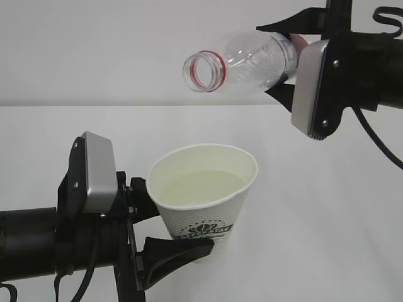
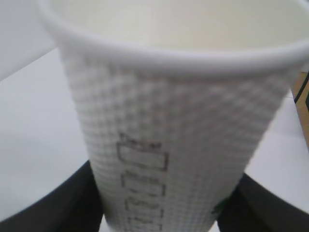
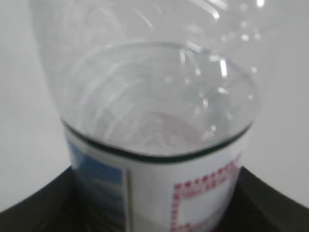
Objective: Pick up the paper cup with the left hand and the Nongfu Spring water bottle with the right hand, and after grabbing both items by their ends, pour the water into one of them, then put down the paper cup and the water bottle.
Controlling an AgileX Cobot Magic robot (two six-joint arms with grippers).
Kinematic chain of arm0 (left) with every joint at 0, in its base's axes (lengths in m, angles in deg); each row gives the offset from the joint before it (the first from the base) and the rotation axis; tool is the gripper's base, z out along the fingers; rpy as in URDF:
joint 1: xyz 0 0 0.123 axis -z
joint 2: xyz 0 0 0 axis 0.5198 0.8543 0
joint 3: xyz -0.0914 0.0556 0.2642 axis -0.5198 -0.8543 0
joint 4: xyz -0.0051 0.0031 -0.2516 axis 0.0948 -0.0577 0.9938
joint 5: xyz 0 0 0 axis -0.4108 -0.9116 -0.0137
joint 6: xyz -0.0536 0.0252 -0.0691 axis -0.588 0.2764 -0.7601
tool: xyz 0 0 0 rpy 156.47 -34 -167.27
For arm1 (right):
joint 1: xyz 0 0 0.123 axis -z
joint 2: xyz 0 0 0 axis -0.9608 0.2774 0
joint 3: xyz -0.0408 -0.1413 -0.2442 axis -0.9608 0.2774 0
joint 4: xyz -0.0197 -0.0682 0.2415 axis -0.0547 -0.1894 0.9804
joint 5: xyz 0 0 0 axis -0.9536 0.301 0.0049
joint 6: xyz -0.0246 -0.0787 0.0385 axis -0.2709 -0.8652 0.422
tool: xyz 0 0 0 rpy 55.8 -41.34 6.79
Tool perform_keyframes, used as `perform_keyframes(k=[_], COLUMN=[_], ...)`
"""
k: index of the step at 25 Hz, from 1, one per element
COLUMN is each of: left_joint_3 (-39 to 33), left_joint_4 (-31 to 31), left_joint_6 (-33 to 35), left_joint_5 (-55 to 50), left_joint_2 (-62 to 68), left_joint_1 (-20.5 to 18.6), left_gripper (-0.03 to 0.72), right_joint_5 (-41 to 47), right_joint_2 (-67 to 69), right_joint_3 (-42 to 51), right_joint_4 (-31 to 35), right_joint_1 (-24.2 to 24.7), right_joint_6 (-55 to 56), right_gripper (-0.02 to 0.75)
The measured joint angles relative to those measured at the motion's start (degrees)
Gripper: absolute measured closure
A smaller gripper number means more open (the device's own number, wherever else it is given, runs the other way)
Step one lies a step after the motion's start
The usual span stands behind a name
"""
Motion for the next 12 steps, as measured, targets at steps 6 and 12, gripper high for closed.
perform_keyframes(k=[6, 12], left_joint_3=[0.0, 0.0], left_joint_4=[0.0, 0.0], left_joint_6=[0.0, 0.0], left_joint_5=[0.0, 0.0], left_joint_2=[0.0, 0.0], left_joint_1=[0.0, 0.0], left_gripper=[0.223, 0.223], right_joint_5=[0.0, 0.0], right_joint_2=[0.0, 0.0], right_joint_3=[0.0, 0.0], right_joint_4=[0.1, 0.1], right_joint_1=[0.0, 0.0], right_joint_6=[5.0, 9.9], right_gripper=[0.232, 0.232])
